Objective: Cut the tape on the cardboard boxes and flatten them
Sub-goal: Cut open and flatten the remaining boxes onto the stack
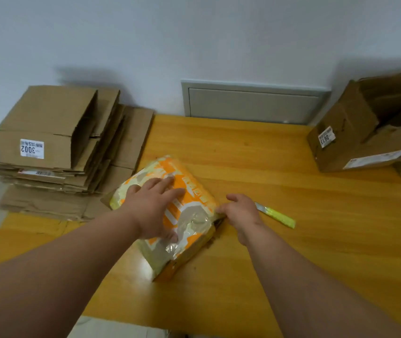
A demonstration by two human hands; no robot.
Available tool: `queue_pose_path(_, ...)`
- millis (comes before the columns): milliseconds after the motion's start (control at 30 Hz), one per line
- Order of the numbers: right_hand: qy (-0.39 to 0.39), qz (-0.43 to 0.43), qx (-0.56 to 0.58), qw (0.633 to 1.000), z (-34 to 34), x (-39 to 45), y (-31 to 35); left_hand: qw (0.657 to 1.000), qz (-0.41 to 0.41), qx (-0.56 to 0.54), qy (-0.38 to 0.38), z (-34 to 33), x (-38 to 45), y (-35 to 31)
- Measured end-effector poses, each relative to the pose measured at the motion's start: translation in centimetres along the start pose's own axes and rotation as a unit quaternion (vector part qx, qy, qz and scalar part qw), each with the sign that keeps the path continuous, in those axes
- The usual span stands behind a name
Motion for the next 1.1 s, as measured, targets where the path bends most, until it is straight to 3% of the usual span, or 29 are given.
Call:
queue_pose_path(100,0.033,0.035,0.058,0.997,0.7,0.1,1.4,0.994,0.047,-0.103,0.013,0.9,0.1,-0.9)
queue_pose_path(167,0.075,0.056,0.071,0.993,1.1,-0.2,2.4,0.96,0.099,-0.261,0.016,1.9,0.2,-1.5)
queue_pose_path(267,0.153,0.08,0.065,0.983,1.2,-1.3,3.5,0.809,0.184,-0.558,0.018,3.7,0.1,-2.7)
queue_pose_path(300,0.177,0.084,0.061,0.979,1.1,-1.7,3.9,0.778,0.202,-0.595,0.013,4.2,0.1,-3.2)
queue_pose_path(333,0.2,0.089,0.052,0.974,1.1,-2.1,4.2,0.768,0.223,-0.6,0.002,4.5,0.2,-3.4)
queue_pose_path(467,0.269,0.116,-0.035,0.956,1.3,-3.1,4.6,0.806,0.295,-0.51,-0.056,4.3,0.4,-3.2)
queue_pose_path(700,0.341,0.11,-0.104,0.928,1.4,-3.4,4.0,0.874,0.291,-0.388,-0.032,4.3,-0.6,-3.8)
queue_pose_path(833,0.331,0.099,-0.128,0.93,2.2,-2.9,3.0,0.856,0.273,-0.438,-0.031,4.6,-0.8,-4.1)
queue_pose_path(967,0.28,0.104,-0.154,0.942,2.7,-2.7,2.4,0.849,0.204,-0.487,-0.019,6.0,-0.5,-5.4)
queue_pose_path(1100,0.332,0.094,-0.225,0.911,2.7,-2.8,1.9,0.847,0.174,-0.499,-0.053,6.5,0.3,-5.6)
Point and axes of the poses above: each hand's wrist, its own x-axis towards the middle knuckle, its own z-axis out of the back of the hand, y = z × x, the point moved 1 cm from there along x, towards the middle knuckle, and after that the axes turned 7 degrees about z, right-handed, at the moved point
